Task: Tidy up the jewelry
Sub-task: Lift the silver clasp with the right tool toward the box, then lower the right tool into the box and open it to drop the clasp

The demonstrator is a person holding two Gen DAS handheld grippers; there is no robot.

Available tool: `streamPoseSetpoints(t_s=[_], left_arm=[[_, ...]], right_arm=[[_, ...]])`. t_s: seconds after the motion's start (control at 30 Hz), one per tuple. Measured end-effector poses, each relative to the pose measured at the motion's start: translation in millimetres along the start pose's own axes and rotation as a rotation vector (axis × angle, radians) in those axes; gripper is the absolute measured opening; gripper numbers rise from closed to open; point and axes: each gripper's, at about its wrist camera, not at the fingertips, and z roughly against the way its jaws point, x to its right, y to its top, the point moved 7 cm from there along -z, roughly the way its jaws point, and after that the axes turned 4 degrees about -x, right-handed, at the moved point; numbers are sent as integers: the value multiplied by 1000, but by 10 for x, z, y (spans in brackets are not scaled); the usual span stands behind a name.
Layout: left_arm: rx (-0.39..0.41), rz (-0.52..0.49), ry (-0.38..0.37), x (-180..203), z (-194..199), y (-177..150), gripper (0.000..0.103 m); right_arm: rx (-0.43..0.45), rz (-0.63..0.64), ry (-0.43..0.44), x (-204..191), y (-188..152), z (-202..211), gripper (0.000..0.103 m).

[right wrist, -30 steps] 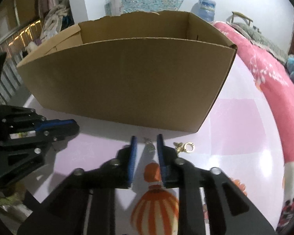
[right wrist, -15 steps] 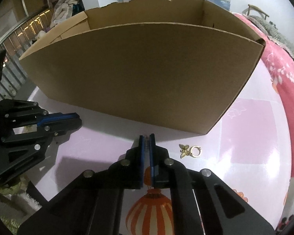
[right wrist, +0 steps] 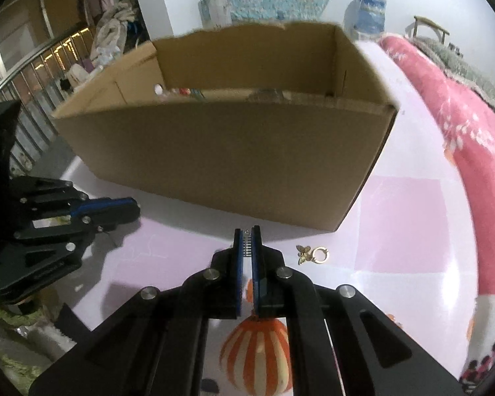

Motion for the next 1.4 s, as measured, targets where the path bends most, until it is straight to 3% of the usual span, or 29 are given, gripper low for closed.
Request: streamPoseSetpoints(t_s=[0.27,0.43,0.53,0.6,0.7,0.83,1.03,1.2,1.27,1.4], left_arm=[[176,18,-45,-20,791,319,2],[291,24,-32,-207,1175,678,2],[267,51,5,-391,1064,842,2],[195,102,9,-573,819,913,2],[101,169,-3,-800,513,931,2],[9,227,13,-1011,230,837,2],[18,252,11,-1092,263,751,10],[48,255,27,-1095,346,790,26],[63,257,28,-1083,405,790,28],[91,260,48,-1053,522,790,43]], right_arm=[[189,60,85,-310,471,705,5],[277,64,175,-403,897,830,5],[244,50,233,-434,1115,612,5],[153,-3,319,-473,1235,294,5],[17,-73,371,-487,1275,-126,5],[-53,-116,392,-468,1263,-387,5],[-48,-152,422,-445,1278,-425,6],[-20,-168,432,-417,1346,-375,8],[-4,-170,429,-385,1357,-319,15],[47,-165,411,-346,1349,-113,31]])
